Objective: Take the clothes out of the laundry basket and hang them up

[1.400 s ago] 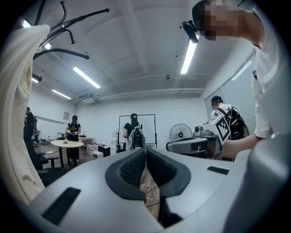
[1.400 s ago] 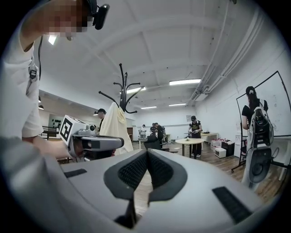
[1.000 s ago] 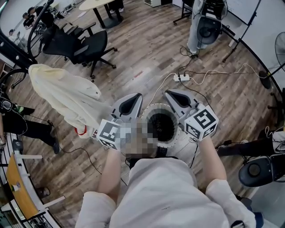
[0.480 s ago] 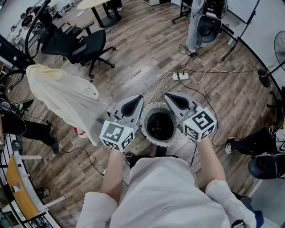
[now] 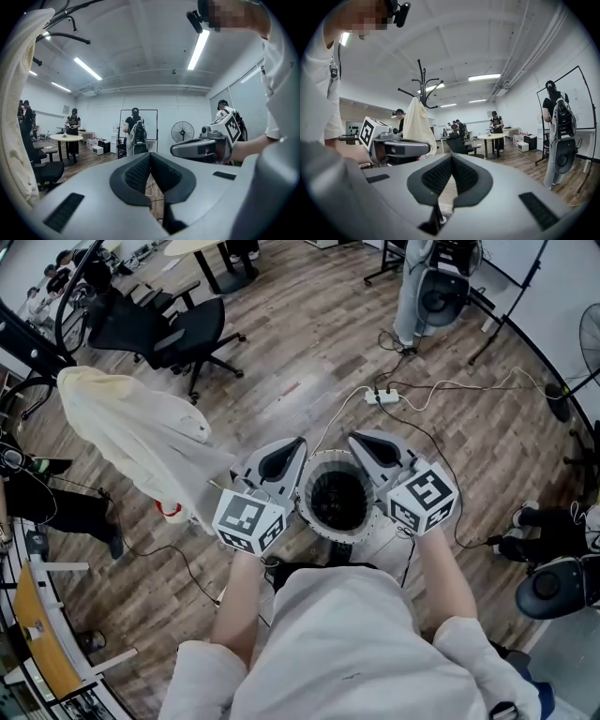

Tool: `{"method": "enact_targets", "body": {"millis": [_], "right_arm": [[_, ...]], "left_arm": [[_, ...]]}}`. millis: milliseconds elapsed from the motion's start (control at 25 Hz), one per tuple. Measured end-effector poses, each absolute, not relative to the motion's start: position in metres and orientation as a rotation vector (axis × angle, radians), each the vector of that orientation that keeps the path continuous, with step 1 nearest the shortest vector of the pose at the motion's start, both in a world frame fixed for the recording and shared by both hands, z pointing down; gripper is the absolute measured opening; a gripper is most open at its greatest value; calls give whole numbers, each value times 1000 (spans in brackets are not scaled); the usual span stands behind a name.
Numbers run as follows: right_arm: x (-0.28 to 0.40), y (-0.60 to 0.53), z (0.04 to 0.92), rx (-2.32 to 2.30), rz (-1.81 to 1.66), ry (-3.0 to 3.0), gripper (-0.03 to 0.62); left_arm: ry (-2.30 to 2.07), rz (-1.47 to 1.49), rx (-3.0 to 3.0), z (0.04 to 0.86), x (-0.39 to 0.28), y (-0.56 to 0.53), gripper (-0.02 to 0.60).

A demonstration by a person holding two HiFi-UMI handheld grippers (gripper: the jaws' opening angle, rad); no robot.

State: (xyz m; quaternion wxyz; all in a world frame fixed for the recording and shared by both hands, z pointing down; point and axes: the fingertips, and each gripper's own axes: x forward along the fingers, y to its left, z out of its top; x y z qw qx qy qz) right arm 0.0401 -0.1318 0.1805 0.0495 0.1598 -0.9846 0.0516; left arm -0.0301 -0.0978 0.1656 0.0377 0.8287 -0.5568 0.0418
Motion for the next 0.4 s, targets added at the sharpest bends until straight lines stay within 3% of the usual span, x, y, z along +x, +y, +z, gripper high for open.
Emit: {"method": "enact_targets", "body": {"millis": [400], "right_arm": [[43, -120, 180, 468, 156, -2992, 3]], "left_arm": [[-1713, 131, 2543, 164, -22, -89, 20]]}}
